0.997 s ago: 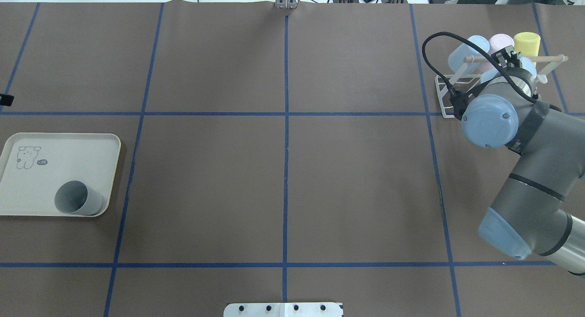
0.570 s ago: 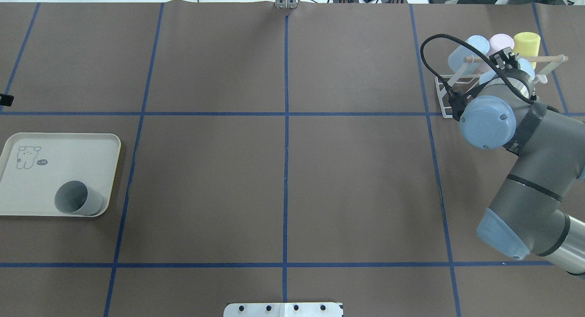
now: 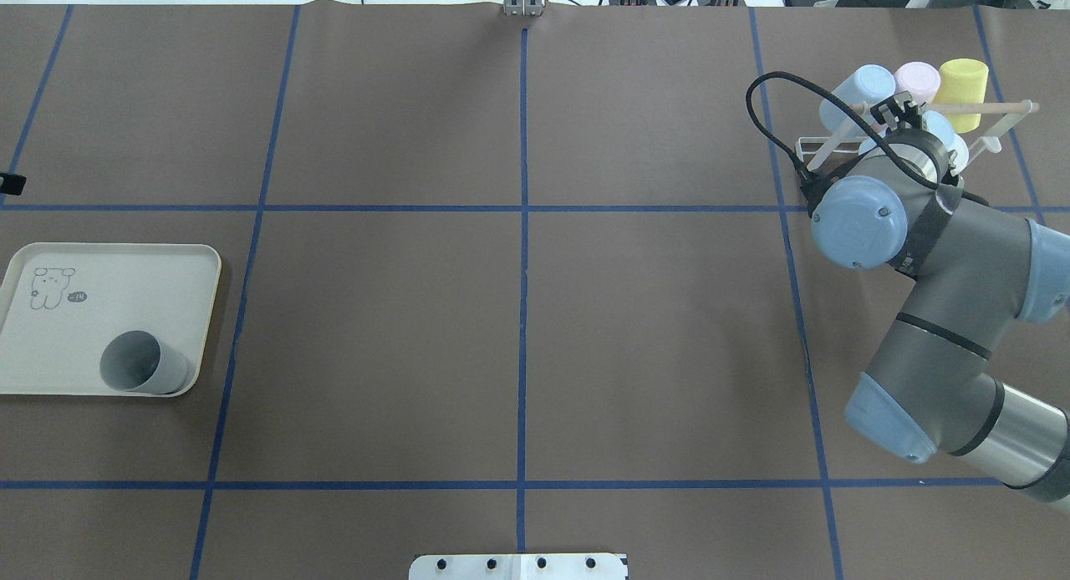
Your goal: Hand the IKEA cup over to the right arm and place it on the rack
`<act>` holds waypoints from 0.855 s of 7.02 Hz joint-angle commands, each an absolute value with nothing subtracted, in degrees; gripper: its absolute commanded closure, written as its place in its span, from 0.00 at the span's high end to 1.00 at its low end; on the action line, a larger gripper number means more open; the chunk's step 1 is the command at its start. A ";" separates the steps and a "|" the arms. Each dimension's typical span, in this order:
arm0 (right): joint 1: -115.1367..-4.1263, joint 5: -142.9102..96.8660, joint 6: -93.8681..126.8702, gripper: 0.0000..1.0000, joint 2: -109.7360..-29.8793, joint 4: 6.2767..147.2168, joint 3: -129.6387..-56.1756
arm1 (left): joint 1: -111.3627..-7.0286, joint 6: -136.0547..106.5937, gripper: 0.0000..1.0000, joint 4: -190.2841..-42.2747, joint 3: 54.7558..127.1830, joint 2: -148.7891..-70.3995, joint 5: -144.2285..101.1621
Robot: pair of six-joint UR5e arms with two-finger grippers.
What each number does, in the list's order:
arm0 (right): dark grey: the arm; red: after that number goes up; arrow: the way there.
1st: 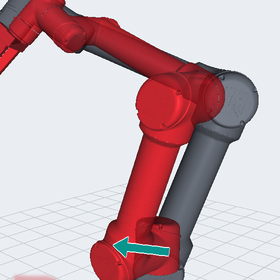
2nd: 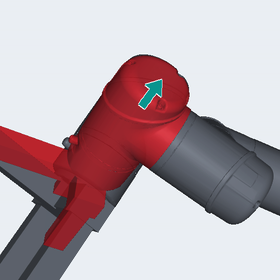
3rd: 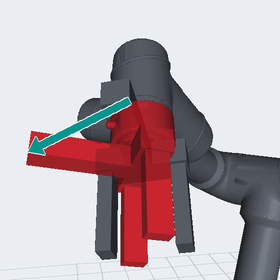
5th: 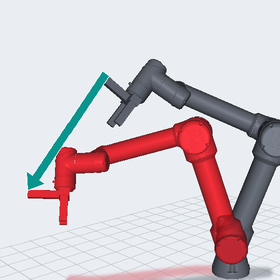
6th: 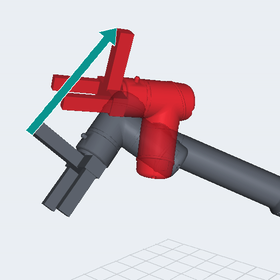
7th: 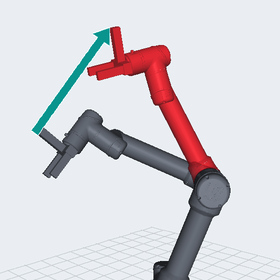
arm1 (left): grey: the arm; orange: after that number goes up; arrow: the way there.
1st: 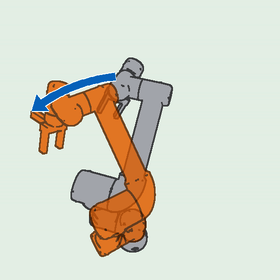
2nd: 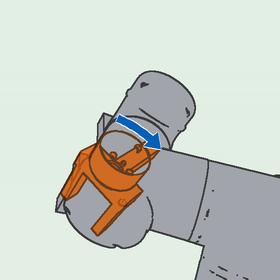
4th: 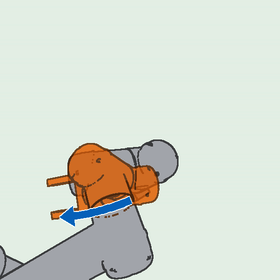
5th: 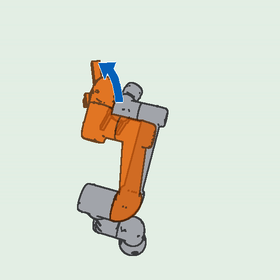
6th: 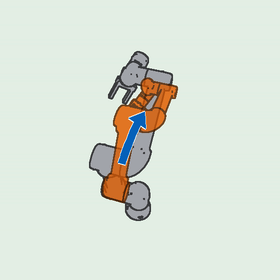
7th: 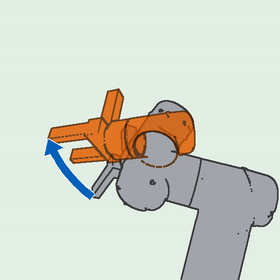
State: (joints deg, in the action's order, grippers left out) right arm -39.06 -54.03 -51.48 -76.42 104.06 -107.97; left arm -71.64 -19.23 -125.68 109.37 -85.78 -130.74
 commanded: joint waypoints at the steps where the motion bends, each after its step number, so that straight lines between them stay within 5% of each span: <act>1: -38.94 -52.91 -53.61 0.71 -76.38 104.06 -107.49 | -71.63 -19.34 1.00 -125.68 109.34 -85.78 -130.78; 3: -38.94 -52.82 -53.61 0.95 -76.38 104.06 -107.49 | -71.63 -19.34 1.00 -125.68 109.34 -85.78 -130.69; 6: -38.85 -51.86 -53.96 0.98 -75.85 104.06 -107.75 | -71.63 -19.34 1.00 -125.95 108.90 -85.78 -130.69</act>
State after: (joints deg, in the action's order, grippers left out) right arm -38.86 -52.02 -53.83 -76.19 104.06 -107.55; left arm -71.63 -19.34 -125.83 109.05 -85.78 -130.70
